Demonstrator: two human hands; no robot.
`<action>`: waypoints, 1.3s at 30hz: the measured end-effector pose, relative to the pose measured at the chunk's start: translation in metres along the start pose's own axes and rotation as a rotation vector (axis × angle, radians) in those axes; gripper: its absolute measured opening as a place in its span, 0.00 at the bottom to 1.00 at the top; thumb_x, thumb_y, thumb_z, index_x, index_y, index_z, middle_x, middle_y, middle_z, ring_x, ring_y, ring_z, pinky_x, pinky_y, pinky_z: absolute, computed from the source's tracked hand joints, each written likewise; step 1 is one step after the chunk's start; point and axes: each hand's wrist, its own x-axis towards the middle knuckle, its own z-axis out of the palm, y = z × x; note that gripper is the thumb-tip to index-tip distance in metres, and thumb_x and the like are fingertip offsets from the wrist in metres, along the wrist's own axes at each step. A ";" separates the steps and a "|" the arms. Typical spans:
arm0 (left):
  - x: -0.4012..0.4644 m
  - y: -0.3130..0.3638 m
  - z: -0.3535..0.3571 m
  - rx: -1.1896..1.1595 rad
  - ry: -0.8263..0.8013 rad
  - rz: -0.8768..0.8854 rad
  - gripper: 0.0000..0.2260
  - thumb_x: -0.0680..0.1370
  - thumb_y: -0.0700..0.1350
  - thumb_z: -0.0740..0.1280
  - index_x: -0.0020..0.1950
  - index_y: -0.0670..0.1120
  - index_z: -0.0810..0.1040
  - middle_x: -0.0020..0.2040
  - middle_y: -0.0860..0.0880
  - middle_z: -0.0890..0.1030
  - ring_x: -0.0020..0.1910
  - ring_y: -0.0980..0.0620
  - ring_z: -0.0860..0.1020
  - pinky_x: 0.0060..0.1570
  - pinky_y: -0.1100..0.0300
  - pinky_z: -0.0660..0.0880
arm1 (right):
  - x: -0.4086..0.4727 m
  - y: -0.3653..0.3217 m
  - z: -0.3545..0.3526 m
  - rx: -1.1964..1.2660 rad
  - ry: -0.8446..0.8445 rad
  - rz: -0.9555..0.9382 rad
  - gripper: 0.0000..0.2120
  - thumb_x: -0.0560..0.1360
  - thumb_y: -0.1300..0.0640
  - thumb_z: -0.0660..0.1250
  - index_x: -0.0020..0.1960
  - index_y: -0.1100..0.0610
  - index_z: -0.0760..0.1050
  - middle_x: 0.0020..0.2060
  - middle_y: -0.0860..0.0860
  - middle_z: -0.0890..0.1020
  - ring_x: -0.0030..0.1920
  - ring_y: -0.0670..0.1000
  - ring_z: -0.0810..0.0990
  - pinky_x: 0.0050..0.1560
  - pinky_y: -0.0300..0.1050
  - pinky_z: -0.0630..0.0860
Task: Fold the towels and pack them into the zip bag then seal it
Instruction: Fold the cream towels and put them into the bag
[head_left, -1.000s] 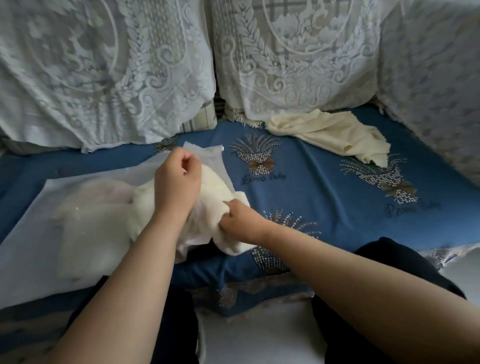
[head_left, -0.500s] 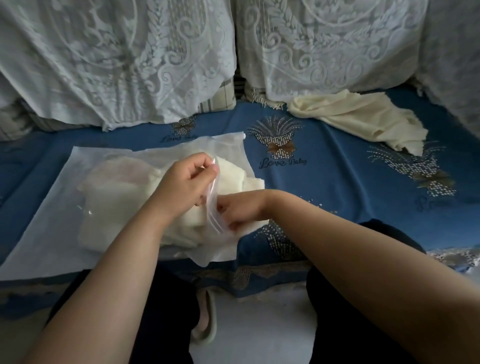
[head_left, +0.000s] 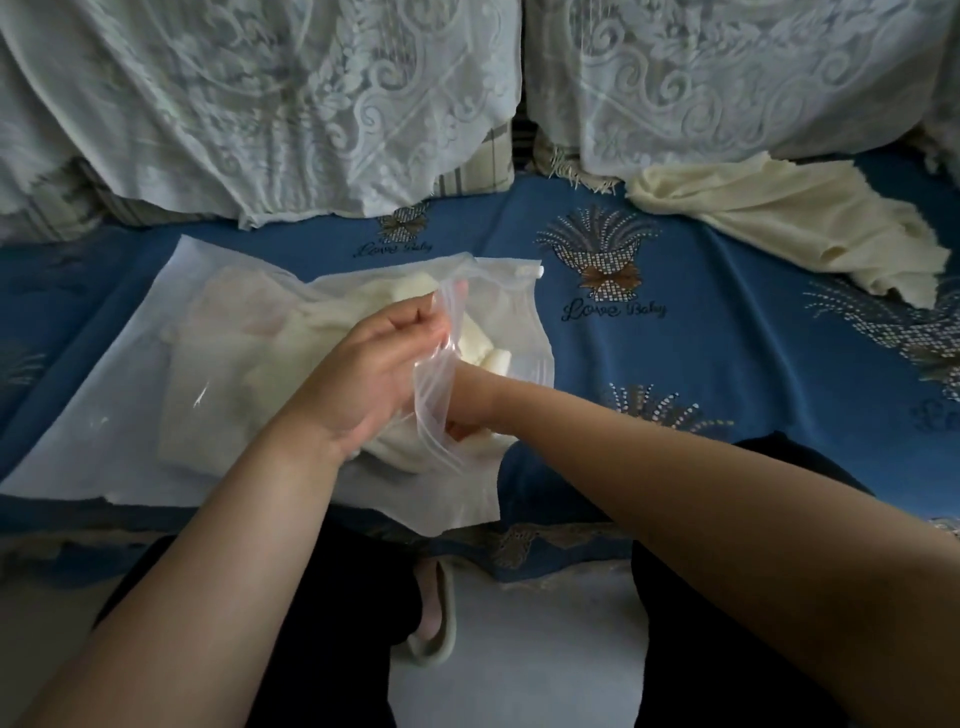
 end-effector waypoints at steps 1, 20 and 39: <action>-0.001 0.001 0.000 -0.038 -0.010 0.003 0.07 0.73 0.41 0.63 0.39 0.46 0.81 0.60 0.46 0.74 0.54 0.53 0.74 0.53 0.61 0.74 | 0.006 -0.004 0.004 0.083 -0.048 0.002 0.20 0.74 0.72 0.61 0.38 0.48 0.62 0.33 0.50 0.72 0.23 0.40 0.75 0.24 0.30 0.72; 0.075 -0.001 0.009 0.045 0.582 0.181 0.06 0.72 0.46 0.64 0.35 0.53 0.76 0.51 0.53 0.81 0.53 0.56 0.78 0.60 0.57 0.70 | -0.022 0.006 -0.127 0.059 0.213 0.143 0.10 0.79 0.58 0.61 0.57 0.59 0.78 0.49 0.54 0.83 0.44 0.52 0.82 0.48 0.45 0.78; 0.145 -0.040 0.089 1.395 0.462 0.357 0.11 0.79 0.46 0.61 0.61 0.46 0.72 0.67 0.45 0.74 0.75 0.42 0.61 0.74 0.44 0.47 | -0.073 0.146 -0.296 -0.962 0.775 0.700 0.17 0.79 0.62 0.56 0.65 0.66 0.70 0.63 0.63 0.74 0.63 0.62 0.72 0.61 0.51 0.69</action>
